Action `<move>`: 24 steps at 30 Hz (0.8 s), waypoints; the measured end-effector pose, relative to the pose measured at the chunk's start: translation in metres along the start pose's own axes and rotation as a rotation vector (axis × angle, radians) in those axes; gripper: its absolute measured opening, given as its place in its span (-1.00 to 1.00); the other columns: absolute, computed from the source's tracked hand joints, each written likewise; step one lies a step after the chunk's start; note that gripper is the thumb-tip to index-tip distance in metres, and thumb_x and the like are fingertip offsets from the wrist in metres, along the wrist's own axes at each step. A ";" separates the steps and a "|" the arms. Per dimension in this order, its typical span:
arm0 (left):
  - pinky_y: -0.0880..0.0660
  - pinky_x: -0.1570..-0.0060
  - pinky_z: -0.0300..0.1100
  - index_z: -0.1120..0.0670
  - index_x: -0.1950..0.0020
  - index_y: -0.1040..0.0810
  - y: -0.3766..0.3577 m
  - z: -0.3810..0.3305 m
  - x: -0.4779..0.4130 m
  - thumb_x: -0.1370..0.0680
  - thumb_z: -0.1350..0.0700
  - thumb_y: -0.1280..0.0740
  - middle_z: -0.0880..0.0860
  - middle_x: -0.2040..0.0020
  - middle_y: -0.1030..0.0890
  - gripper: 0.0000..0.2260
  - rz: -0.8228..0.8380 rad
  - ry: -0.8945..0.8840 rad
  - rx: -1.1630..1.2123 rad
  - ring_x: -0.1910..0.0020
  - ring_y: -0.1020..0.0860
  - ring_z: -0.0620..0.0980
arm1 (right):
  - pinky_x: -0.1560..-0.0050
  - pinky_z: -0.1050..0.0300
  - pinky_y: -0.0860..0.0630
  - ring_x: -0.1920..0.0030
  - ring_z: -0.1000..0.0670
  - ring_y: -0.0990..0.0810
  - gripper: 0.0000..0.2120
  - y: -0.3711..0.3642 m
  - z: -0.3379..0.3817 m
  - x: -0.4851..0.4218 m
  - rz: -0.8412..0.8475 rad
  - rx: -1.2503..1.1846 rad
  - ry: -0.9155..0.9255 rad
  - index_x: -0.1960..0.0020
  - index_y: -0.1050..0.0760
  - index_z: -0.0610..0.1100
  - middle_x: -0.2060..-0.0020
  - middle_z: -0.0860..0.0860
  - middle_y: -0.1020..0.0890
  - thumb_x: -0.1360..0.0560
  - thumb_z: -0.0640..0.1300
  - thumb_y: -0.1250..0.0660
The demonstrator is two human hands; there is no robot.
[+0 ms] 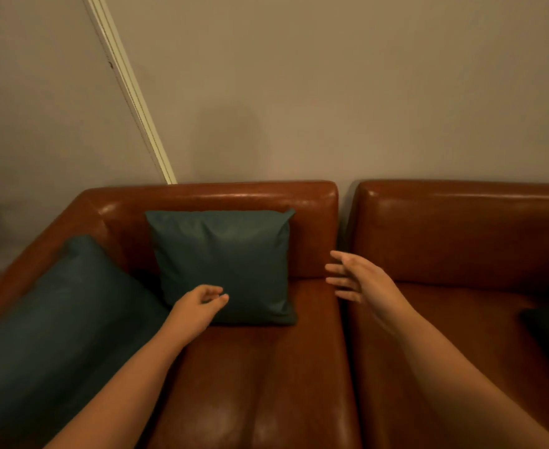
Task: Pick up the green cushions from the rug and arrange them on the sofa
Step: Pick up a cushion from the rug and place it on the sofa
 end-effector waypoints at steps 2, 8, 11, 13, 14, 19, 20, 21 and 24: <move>-0.41 -0.03 -0.21 0.07 -0.19 -0.55 -0.006 -0.010 0.032 -0.54 0.05 -0.35 0.00 -0.11 -0.60 -0.76 0.010 -0.026 0.024 -0.07 -0.53 -0.09 | 0.01 0.12 -0.56 -0.01 0.05 -0.66 -0.81 0.012 -0.002 0.033 -0.008 -0.007 -0.005 -0.12 -0.51 0.12 -0.05 0.05 -0.65 -0.61 0.04 -0.14; -0.45 0.14 -0.28 -0.08 -0.06 -0.55 -0.029 -0.061 0.113 -0.56 0.04 -0.30 -0.10 -0.01 -0.63 -0.90 0.088 -0.120 0.132 0.03 -0.60 -0.18 | 0.04 0.07 -0.54 0.02 -0.04 -0.64 -0.80 0.050 -0.022 0.117 -0.124 -0.025 -0.103 -0.10 -0.54 -0.03 -0.01 -0.04 -0.66 -0.62 -0.05 -0.16; -0.47 0.12 -0.26 -0.05 -0.06 -0.54 -0.033 -0.091 0.145 -0.59 0.07 -0.25 -0.08 0.02 -0.65 -0.90 0.116 -0.168 0.173 0.07 -0.61 -0.16 | 0.14 0.12 -0.51 0.07 -0.03 -0.63 -0.81 0.066 -0.020 0.155 -0.189 -0.006 -0.105 -0.08 -0.53 -0.06 0.03 -0.05 -0.66 -0.62 -0.07 -0.16; -0.48 0.11 -0.25 -0.04 -0.06 -0.54 -0.033 -0.106 0.161 -0.60 0.06 -0.24 -0.07 0.03 -0.65 -0.90 0.137 -0.201 0.178 0.07 -0.62 -0.15 | 0.15 0.13 -0.50 0.11 -0.02 -0.63 -0.81 0.073 -0.016 0.178 -0.212 0.023 -0.087 -0.08 -0.53 -0.07 0.07 -0.05 -0.67 -0.61 -0.07 -0.17; -0.49 0.11 -0.25 -0.03 -0.06 -0.54 -0.035 -0.111 0.167 -0.60 0.06 -0.24 -0.07 0.03 -0.65 -0.89 0.154 -0.215 0.175 0.07 -0.62 -0.14 | 0.15 0.13 -0.51 0.13 -0.02 -0.63 -0.81 0.077 -0.015 0.189 -0.224 0.046 -0.078 -0.08 -0.54 -0.07 0.08 -0.05 -0.67 -0.61 -0.07 -0.17; -0.46 0.19 -0.31 -0.05 -0.02 -0.54 -0.058 -0.134 0.174 -0.60 0.05 -0.24 -0.04 0.04 -0.64 -0.91 0.266 -0.313 0.131 0.10 -0.61 -0.13 | 0.29 0.33 -0.47 0.18 0.04 -0.62 -0.87 0.102 -0.016 0.241 -0.395 0.222 -0.004 0.00 -0.55 0.00 0.14 0.02 -0.67 -0.60 -0.08 -0.22; -0.45 0.20 -0.32 -0.06 -0.02 -0.54 -0.067 -0.139 0.175 -0.60 0.05 -0.24 -0.04 0.04 -0.64 -0.90 0.297 -0.337 0.111 0.11 -0.61 -0.13 | 0.34 0.36 -0.45 0.19 0.03 -0.62 -0.88 0.109 -0.020 0.254 -0.433 0.274 0.002 0.02 -0.54 0.05 0.15 0.06 -0.65 -0.59 -0.06 -0.23; -0.44 0.19 -0.31 -0.07 -0.02 -0.54 -0.079 -0.143 0.177 -0.60 0.04 -0.24 -0.05 0.05 -0.64 -0.90 0.328 -0.364 0.088 0.11 -0.61 -0.15 | 0.37 0.34 -0.44 0.20 0.01 -0.62 -0.89 0.115 -0.027 0.267 -0.465 0.326 -0.004 0.02 -0.53 0.08 0.16 0.10 -0.64 -0.58 -0.04 -0.24; -0.45 0.16 -0.25 -0.09 0.02 -0.55 -0.122 -0.152 0.191 -0.59 0.01 -0.25 -0.06 0.08 -0.65 -0.91 0.447 -0.443 0.051 0.15 -0.62 -0.16 | 0.33 0.25 -0.49 0.25 0.08 -0.60 -0.91 0.136 -0.051 0.312 -0.603 0.435 -0.058 0.05 -0.52 0.15 0.20 0.16 -0.60 -0.56 -0.01 -0.26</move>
Point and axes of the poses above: each hand's wrist, its own x-axis away from the middle knuckle, its own y-axis out of the back of the hand, z = x × y, the point moved 10 cm from there along -x, towards the middle knuckle
